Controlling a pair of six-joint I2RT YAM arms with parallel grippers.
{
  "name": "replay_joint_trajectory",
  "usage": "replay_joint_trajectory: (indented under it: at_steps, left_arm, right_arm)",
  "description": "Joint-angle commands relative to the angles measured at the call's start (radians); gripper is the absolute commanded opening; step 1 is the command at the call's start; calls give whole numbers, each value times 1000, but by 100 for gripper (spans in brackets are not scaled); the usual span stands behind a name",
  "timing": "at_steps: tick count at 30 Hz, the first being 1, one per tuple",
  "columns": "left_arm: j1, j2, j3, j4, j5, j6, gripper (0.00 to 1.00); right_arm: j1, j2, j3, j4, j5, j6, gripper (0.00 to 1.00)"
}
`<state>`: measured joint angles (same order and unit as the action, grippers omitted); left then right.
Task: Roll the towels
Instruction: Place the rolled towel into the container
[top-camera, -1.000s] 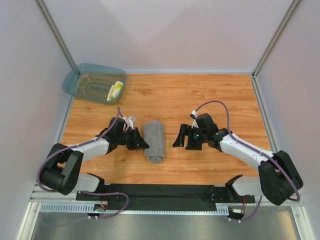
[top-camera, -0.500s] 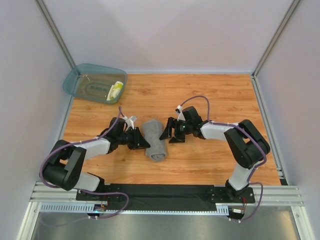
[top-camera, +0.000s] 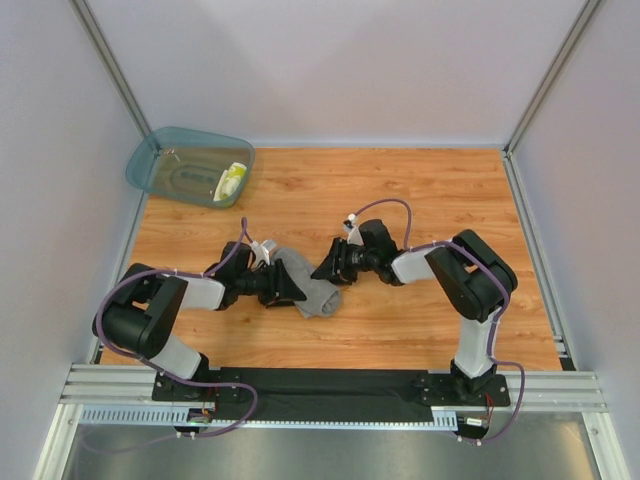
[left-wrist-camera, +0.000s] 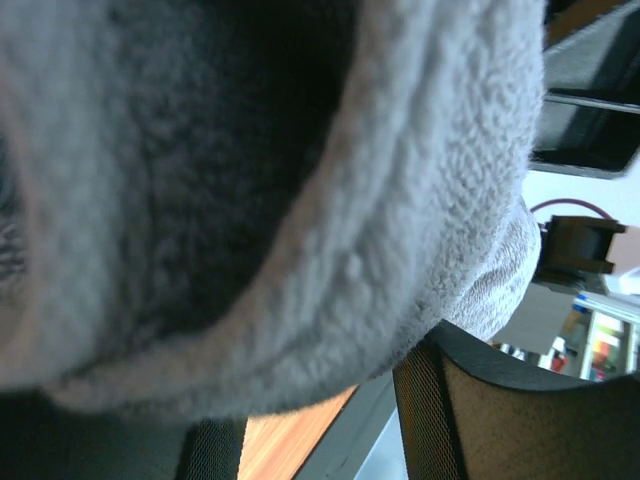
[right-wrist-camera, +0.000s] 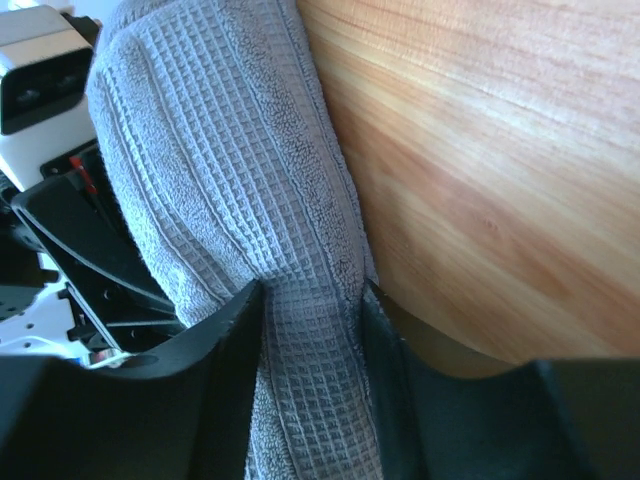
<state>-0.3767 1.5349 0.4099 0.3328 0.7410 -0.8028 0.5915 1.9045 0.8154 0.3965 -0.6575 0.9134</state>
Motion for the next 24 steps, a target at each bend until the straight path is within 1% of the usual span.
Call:
replay_joint_trajectory:
  at_steps: [1,2,3,5,7,8,10,13,15,20,21,23,24]
  left_arm:
    - [-7,70,-45,132,-17,-19,61]
    - [-7,76,-51,149,-18,-29,61]
    - [-7,80,-57,162,-31,-39,61]
    - [-7,85,-65,169,-45,-45,63]
    - [-7,68,-63,146,-68,-39,65]
    - [-7,58,-60,126,-78,-32,66]
    - [-8,15,-46,37,-123,2,67]
    - [-8,-50,-19,-101,-195,46,68]
    - [-10,-79,-5,-174,-239,65,68]
    - [-21,-119,24,-296,-327,114,68]
    - [-24,-122,23,-308,-337,117,68]
    - [-40,-130,12,-319,-380,114,68]
    - [-45,-130,7,-318,-391,113,68]
  right_arm:
    - [44,77,-48,143,-27,102,41]
    - [51,102,-54,171,-39,125,40]
    - [66,114,-62,200,-45,149,36]
    - [86,152,-84,295,-63,230,35]
    - [120,174,-108,385,-74,284,33]
    - [132,191,-120,419,-73,307,32]
    - [163,208,-149,503,-70,379,31]
    - [197,211,-171,559,-62,450,31]
    - [218,197,-189,553,-41,458,31]
    - [235,124,-232,450,24,456,33]
    - [232,104,-248,421,39,447,37]
    - [237,38,-260,293,91,412,40]
    - [238,12,-260,236,111,395,48]
